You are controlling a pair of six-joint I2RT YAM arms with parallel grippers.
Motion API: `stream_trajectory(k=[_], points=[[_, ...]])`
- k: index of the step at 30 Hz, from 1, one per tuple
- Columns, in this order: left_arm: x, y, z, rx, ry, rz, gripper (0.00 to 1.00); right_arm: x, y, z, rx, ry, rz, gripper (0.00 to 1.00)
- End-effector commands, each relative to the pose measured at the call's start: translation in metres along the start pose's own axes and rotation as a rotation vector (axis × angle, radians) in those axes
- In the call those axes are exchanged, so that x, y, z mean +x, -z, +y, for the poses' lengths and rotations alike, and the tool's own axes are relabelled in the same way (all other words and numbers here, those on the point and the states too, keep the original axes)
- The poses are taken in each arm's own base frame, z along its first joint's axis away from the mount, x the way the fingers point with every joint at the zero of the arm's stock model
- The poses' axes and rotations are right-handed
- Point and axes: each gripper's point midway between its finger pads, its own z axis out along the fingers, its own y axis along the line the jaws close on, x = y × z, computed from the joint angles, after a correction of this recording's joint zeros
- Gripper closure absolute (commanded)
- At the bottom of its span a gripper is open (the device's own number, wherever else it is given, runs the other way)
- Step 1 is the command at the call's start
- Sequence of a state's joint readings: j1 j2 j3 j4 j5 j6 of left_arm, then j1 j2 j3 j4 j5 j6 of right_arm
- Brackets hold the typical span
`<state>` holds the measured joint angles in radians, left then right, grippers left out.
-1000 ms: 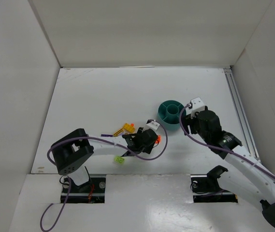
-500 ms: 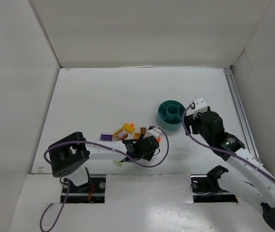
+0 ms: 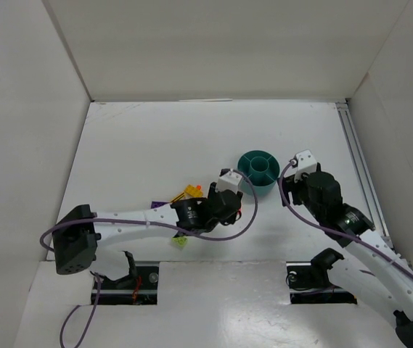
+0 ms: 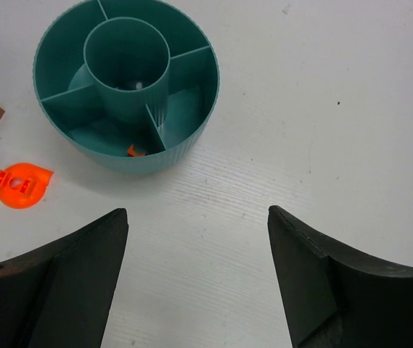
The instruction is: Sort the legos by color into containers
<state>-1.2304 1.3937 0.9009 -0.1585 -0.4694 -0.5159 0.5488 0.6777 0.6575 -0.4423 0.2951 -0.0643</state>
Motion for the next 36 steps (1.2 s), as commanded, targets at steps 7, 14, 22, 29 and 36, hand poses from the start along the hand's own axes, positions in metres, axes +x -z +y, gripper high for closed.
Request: stream_trajectory(k=[7, 14, 22, 29, 36], points=[[-0.156, -0.023, 0.019, -0.032, 0.116, -0.292, 0.73, 0.002, 0.001, -0.008, 0.038, 0.016, 0.004, 0.18], [-0.184, -0.059, 0.008, 0.021, 0.090, -0.279, 0.71, 0.003, 0.001, -0.012, 0.055, 0.015, 0.016, 0.16], [-0.181, -0.087, -0.001, 0.090, 0.092, -0.248, 0.68, 0.008, 0.001, -0.016, 0.072, 0.046, 0.054, 0.16], [-0.178, -0.105, 0.002, 0.089, 0.095, -0.234, 0.68, 0.006, 0.000, -0.016, 0.072, 0.046, 0.054, 0.16], [-0.179, -0.113, 0.008, 0.107, 0.096, -0.230, 0.65, 0.003, 0.001, -0.019, 0.081, 0.039, 0.047, 0.15]])
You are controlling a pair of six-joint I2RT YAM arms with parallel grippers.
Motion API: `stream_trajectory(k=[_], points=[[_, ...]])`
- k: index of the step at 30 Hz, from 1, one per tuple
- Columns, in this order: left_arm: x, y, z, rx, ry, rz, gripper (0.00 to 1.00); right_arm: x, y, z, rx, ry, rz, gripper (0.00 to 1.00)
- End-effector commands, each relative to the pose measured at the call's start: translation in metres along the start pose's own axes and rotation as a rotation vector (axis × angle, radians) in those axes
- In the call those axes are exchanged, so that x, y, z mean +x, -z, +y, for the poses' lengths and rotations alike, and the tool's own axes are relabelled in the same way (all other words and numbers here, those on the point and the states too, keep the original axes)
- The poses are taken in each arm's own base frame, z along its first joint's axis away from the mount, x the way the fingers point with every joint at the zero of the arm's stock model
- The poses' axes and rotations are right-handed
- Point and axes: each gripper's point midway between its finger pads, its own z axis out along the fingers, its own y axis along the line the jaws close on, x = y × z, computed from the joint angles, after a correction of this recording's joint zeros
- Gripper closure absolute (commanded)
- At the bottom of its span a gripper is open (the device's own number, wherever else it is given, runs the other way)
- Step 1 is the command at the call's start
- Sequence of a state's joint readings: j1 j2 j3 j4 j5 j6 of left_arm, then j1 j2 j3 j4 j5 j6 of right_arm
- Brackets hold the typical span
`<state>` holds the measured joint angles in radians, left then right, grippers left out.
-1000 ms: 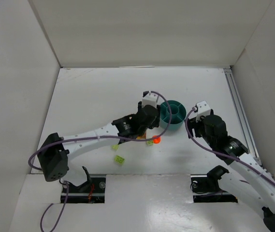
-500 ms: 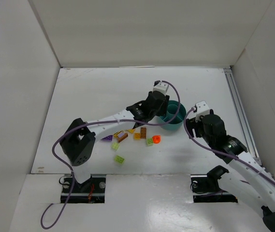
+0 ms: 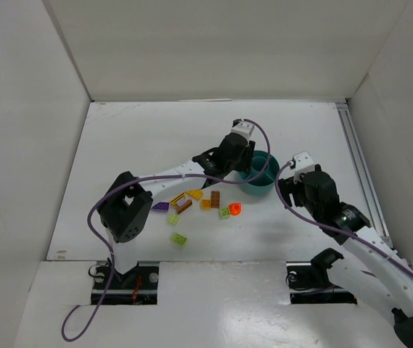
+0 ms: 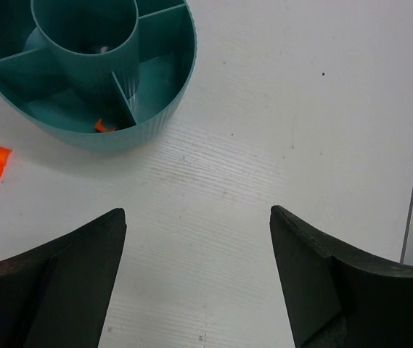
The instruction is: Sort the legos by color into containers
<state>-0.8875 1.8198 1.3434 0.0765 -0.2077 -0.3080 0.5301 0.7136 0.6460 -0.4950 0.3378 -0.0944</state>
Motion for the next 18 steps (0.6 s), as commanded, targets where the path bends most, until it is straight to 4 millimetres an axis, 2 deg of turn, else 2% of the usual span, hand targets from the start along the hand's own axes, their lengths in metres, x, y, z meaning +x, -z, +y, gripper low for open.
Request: stream_trajectory(k=[1, 5, 13, 18], points=[[-0.041, 0.003, -0.011, 0.054, 0.019, -0.098, 0.63, -0.021, 0.007, -0.009, 0.028, -0.017, -0.053, 0.15], [-0.032, 0.001, -0.016, 0.096, 0.007, -0.087, 0.58, -0.019, 0.007, -0.009, 0.027, -0.014, -0.044, 0.15], [-0.025, -0.005, -0.014, 0.090, 0.003, -0.070, 0.58, -0.020, 0.011, -0.012, 0.037, -0.014, -0.043, 0.15], [-0.025, -0.005, -0.014, 0.090, 0.003, -0.070, 0.46, -0.018, 0.012, -0.013, 0.037, -0.013, -0.042, 0.15]])
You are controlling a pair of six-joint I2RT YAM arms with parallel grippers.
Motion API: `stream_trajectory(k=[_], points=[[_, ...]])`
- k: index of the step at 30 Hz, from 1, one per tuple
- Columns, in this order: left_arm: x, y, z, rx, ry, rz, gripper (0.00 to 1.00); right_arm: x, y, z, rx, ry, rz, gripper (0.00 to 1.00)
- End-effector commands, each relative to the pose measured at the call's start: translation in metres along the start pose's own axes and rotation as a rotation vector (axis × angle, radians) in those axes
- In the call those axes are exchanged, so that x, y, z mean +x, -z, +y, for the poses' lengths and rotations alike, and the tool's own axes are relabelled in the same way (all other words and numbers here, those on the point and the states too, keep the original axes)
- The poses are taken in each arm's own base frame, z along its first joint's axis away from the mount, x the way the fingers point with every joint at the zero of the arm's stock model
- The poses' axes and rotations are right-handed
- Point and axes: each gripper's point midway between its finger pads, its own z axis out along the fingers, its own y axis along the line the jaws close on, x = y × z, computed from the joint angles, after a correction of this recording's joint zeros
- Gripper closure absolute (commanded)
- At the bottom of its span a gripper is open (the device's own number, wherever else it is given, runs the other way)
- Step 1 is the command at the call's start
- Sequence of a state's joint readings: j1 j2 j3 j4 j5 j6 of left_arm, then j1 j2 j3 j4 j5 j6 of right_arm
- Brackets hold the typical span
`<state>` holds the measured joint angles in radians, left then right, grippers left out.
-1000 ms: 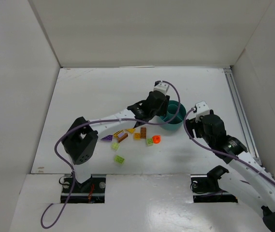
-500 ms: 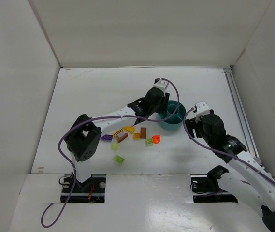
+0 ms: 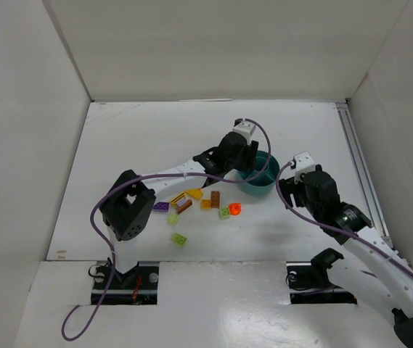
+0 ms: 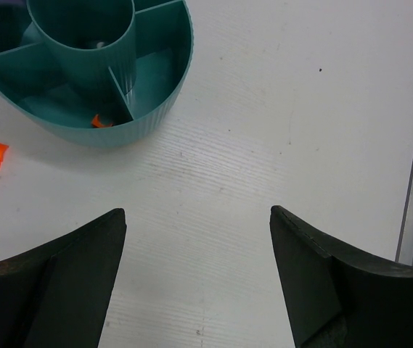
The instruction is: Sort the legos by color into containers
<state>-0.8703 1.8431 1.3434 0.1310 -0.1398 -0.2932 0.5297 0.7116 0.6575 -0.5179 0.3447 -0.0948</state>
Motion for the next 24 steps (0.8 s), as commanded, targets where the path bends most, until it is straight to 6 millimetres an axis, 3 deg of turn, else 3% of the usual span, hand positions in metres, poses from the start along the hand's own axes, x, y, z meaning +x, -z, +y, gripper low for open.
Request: stream_trajectory(k=[1, 6, 10, 13, 17, 24], points=[[-0.021, 0.004, -0.008, 0.027, -0.001, -0.053, 0.44, -0.019, 0.010, -0.010, 0.030, -0.017, -0.051, 0.15], [-0.029, 0.009, -0.010, 0.033, -0.006, -0.070, 0.36, -0.020, 0.012, -0.011, 0.031, -0.020, -0.060, 0.15], [-0.036, 0.015, -0.011, 0.039, -0.014, -0.088, 0.35, -0.020, 0.012, -0.011, 0.031, -0.020, -0.060, 0.15], [-0.042, 0.021, -0.012, 0.042, -0.012, -0.096, 0.25, -0.020, 0.012, -0.011, 0.031, -0.020, -0.060, 0.15], [-0.055, 0.037, -0.014, 0.053, -0.016, -0.131, 0.04, -0.020, 0.012, -0.011, 0.031, -0.020, -0.060, 0.15], [-0.051, 0.056, -0.017, 0.097, -0.009, -0.117, 0.00, -0.021, 0.013, -0.012, 0.031, -0.020, -0.060, 0.14]])
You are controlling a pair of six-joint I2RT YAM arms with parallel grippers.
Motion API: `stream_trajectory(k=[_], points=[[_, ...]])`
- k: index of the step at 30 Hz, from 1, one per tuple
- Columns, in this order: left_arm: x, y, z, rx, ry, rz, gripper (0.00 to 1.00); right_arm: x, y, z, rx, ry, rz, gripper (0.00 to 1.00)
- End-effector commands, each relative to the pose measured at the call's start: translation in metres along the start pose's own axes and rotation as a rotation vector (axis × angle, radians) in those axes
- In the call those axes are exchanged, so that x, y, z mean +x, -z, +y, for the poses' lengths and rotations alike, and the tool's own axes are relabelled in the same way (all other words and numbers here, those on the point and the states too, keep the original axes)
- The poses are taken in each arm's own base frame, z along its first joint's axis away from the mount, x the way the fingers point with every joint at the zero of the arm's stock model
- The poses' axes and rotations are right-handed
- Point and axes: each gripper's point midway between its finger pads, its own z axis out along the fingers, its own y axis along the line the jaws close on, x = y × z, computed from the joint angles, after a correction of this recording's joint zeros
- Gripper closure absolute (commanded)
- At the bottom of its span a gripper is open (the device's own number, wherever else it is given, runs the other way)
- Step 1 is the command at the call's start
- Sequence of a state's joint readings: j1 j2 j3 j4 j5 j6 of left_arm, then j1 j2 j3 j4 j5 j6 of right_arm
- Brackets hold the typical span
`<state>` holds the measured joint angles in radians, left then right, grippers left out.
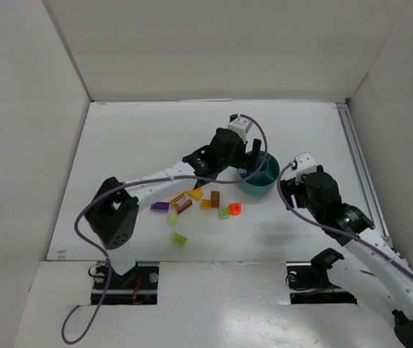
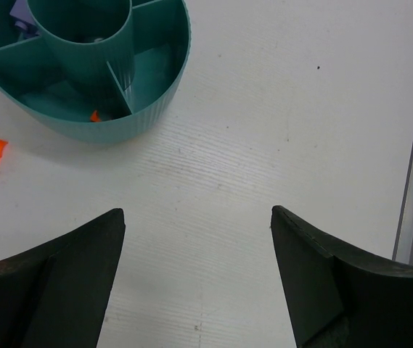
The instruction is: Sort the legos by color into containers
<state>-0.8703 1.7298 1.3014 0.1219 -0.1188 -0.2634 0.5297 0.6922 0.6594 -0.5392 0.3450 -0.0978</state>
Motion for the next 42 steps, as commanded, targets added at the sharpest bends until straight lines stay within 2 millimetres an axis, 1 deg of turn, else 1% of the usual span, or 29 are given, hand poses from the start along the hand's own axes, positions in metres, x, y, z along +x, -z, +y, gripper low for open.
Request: stream_trajectory(k=[1, 3, 4, 5, 6, 7, 8, 9, 11, 12, 13, 15, 17, 19, 20, 22, 24, 25, 27, 29, 31, 32, 33, 35, 37, 38, 39, 40, 42], points=[[-0.032, 0.026, -0.012, 0.056, 0.011, -0.070, 0.00, -0.020, 0.009, -0.010, 0.029, -0.030, -0.050, 0.14], [-0.024, 0.033, -0.027, 0.080, -0.005, -0.045, 0.00, -0.021, 0.011, -0.012, 0.038, -0.040, -0.047, 0.13], [-0.022, 0.037, -0.031, 0.092, -0.026, -0.046, 0.00, -0.016, 0.012, -0.011, 0.037, -0.044, -0.028, 0.11], [-0.019, 0.042, -0.034, 0.092, -0.032, -0.040, 0.00, -0.019, 0.016, -0.014, 0.049, -0.065, -0.038, 0.09], [-0.017, 0.044, -0.040, 0.096, -0.038, -0.040, 0.00, -0.016, 0.017, -0.016, 0.059, -0.060, -0.024, 0.07], [-0.011, 0.050, -0.049, 0.116, -0.060, -0.028, 0.00, -0.016, 0.022, -0.020, 0.077, -0.073, -0.022, 0.06], [-0.009, 0.051, -0.053, 0.124, -0.064, -0.026, 0.00, -0.012, 0.022, -0.022, 0.087, -0.078, -0.009, 0.00], [-0.006, 0.055, -0.055, 0.122, -0.060, -0.019, 0.00, -0.015, 0.027, -0.025, 0.100, -0.106, -0.020, 0.00], [0.000, 0.058, -0.056, 0.118, -0.052, -0.006, 0.00, -0.004, 0.029, -0.030, 0.139, -0.124, 0.020, 0.00], [0.004, 0.062, -0.058, 0.110, -0.060, -0.001, 0.00, -0.006, 0.031, -0.032, 0.148, -0.146, 0.017, 0.00], [0.004, 0.063, -0.060, 0.106, -0.051, -0.003, 0.00, -0.003, 0.032, -0.033, 0.161, -0.156, 0.028, 0.00], [0.011, 0.069, -0.069, 0.115, -0.065, -0.001, 0.00, 0.000, 0.037, -0.037, 0.185, -0.185, 0.039, 0.00], [0.013, 0.079, -0.079, 0.118, -0.069, -0.008, 0.00, -0.003, 0.043, -0.041, 0.199, -0.199, 0.033, 0.00], [0.018, 0.084, -0.084, 0.125, -0.069, -0.006, 0.00, 0.006, 0.045, -0.044, 0.229, -0.233, 0.061, 0.00], [0.020, 0.084, -0.083, 0.121, -0.063, 0.004, 0.00, 0.005, 0.049, -0.047, 0.243, -0.251, 0.055, 0.00], [0.021, 0.088, -0.086, 0.122, -0.058, 0.002, 0.00, 0.012, 0.052, -0.051, 0.282, -0.283, 0.074, 0.00], [0.018, 0.090, -0.086, 0.126, -0.043, -0.005, 0.00, 0.014, 0.057, -0.056, 0.313, -0.313, 0.066, 0.00], [0.025, 0.091, -0.088, 0.130, -0.050, 0.006, 0.00, 0.017, 0.058, -0.056, 0.314, -0.319, 0.074, 0.00], [0.020, 0.094, -0.089, 0.135, -0.046, -0.004, 0.00, 0.014, 0.063, -0.059, 0.322, -0.344, 0.042, 0.00], [0.027, 0.095, -0.091, 0.139, -0.044, 0.008, 0.00, 0.013, 0.065, -0.060, 0.321, -0.352, 0.027, 0.00], [0.023, 0.098, -0.091, 0.143, -0.040, -0.001, 0.00, 0.012, 0.067, -0.059, 0.310, -0.359, 0.016, 0.00], [0.027, 0.097, -0.090, 0.139, -0.034, 0.007, 0.00, 0.011, 0.068, -0.060, 0.309, -0.364, 0.008, 0.00], [0.023, 0.100, -0.090, 0.143, -0.031, -0.002, 0.00, 0.011, 0.068, -0.060, 0.309, -0.364, 0.008, 0.00], [0.026, 0.099, -0.086, 0.120, -0.024, -0.002, 0.00, 0.008, 0.065, -0.056, 0.283, -0.346, -0.004, 0.00], [0.015, 0.101, -0.083, 0.098, -0.002, -0.032, 0.00, 0.007, 0.061, -0.053, 0.261, -0.302, 0.011, 0.00], [0.013, 0.098, -0.077, 0.057, 0.005, -0.042, 0.00, 0.005, 0.057, -0.049, 0.238, -0.289, 0.014, 0.00], [0.007, 0.099, -0.076, 0.042, 0.019, -0.059, 0.00, 0.002, 0.055, -0.047, 0.229, -0.281, 0.013, 0.00], [0.002, 0.096, -0.076, 0.021, 0.019, -0.066, 0.00, 0.007, 0.050, -0.044, 0.221, -0.248, 0.042, 0.00], [0.000, 0.090, -0.074, -0.005, 0.007, -0.073, 0.00, 0.002, 0.047, -0.040, 0.200, -0.244, 0.030, 0.00]])
